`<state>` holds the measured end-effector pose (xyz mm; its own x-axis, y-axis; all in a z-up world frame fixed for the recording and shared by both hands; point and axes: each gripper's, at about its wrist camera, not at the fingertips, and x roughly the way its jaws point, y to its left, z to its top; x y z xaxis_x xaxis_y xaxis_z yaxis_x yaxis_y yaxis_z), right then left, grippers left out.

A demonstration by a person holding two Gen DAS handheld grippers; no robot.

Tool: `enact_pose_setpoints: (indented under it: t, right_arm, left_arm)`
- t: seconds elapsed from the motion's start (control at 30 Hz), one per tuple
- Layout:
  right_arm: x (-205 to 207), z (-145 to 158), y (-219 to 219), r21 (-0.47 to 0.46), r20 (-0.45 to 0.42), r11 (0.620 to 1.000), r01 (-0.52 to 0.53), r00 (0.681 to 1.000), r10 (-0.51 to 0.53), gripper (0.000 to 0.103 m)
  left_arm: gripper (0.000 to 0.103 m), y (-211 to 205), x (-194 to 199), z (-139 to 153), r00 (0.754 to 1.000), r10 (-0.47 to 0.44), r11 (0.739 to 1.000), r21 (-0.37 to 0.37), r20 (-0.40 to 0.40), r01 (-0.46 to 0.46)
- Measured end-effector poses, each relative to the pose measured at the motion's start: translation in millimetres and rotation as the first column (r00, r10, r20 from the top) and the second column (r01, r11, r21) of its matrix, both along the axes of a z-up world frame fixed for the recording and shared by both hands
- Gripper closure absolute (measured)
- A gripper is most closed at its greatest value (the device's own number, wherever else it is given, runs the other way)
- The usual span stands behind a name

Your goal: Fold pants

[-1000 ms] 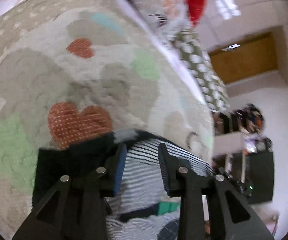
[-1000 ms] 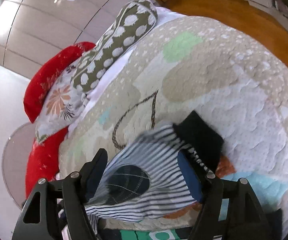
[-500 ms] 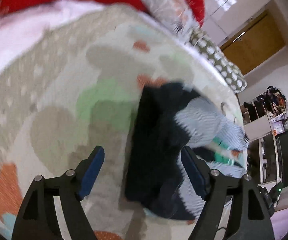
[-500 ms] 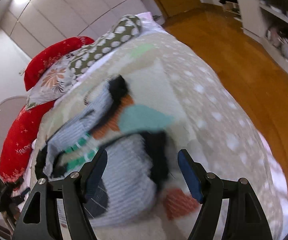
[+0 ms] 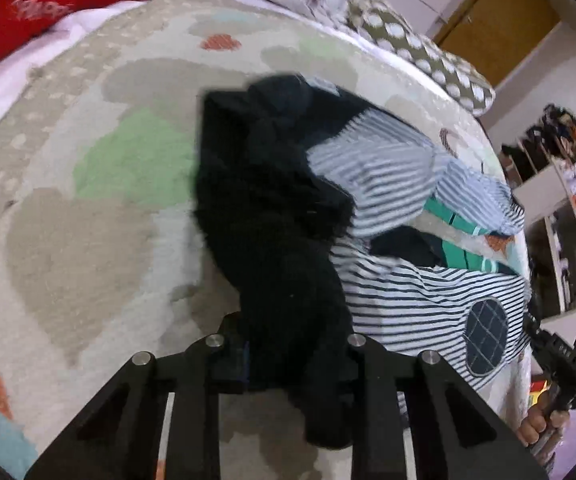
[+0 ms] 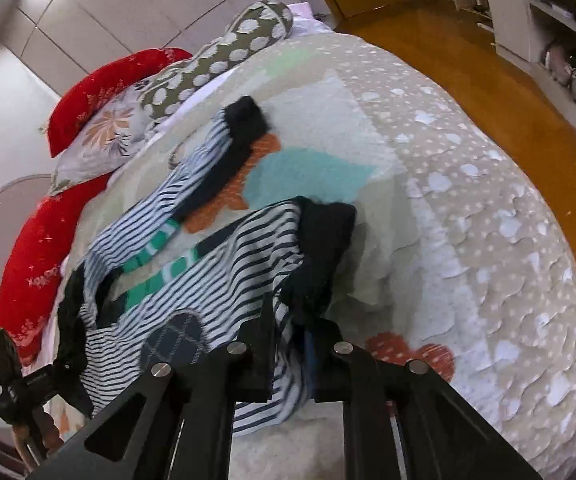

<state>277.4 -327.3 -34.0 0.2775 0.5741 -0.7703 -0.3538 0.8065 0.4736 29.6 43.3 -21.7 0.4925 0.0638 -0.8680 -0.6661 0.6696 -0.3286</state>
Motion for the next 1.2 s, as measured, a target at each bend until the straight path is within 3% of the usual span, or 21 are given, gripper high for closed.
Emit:
enact_pose_setpoints:
  t: [0.07, 0.2, 0.37, 0.5, 0.6, 0.7, 0.77, 0.9, 1.07, 1.2]
  right_arm:
    - [-8, 8, 0, 0.006, 0.007, 1.0, -0.025, 1.0, 0.025, 0.091]
    - [-31, 27, -5, 0.025, 0.016, 0.997, -0.072, 0.997, 0.072, 0.091]
    - [-67, 31, -10, 0.035, -0.002, 0.992, -0.123, 0.992, 0.123, 0.091]
    - [-93, 13, -9, -0.028, -0.017, 0.988, -0.151, 0.988, 0.151, 0.089]
    - [-101, 1, -12, -0.07, -0.039, 0.987, -0.142, 0.989, 0.14, 0.086]
    - [-102, 21, -27, -0.021, -0.033, 0.993, -0.114, 0.993, 0.113, 0.07]
    - [-97, 42, -31, -0.029, 0.029, 0.995, -0.094, 0.995, 0.095, 0.054]
    - [-70, 71, -7, -0.101, 0.121, 0.992, -0.079, 0.988, 0.091, 0.051]
    - [2, 56, 52, -0.099, 0.055, 0.994, -0.046, 0.997, 0.052, 0.051]
    - [56, 34, 88, -0.04, -0.031, 0.999, 0.014, 0.999, -0.015, 0.051]
  left_arm:
    - [0.08, 4, -20, 10, 1.0, 0.009, 1.0, -0.015, 0.023, -0.008]
    - [0.08, 9, -55, 28, 0.999, 0.04, 0.999, 0.023, 0.036, -0.04]
    - [0.078, 12, -94, 21, 0.996, 0.09, 0.995, 0.035, 0.023, -0.091]
    - [0.065, 17, -114, -3, 0.99, 0.138, 0.99, -0.022, 0.002, -0.137]
    - [0.061, 18, -133, -11, 0.985, 0.168, 0.983, -0.088, 0.04, -0.164]
    - [0.048, 11, -152, 1, 0.981, 0.184, 0.983, -0.037, 0.062, -0.182]
    - [0.046, 1, -162, 13, 0.981, 0.182, 0.981, 0.049, 0.064, -0.186]
    - [0.041, -18, -179, 30, 0.977, 0.187, 0.965, 0.168, 0.099, -0.202]
    - [0.04, -21, -186, 29, 0.974, 0.183, 0.97, 0.141, 0.131, -0.201]
    - [0.04, -21, -189, 28, 0.972, 0.193, 0.97, 0.12, 0.135, -0.209]
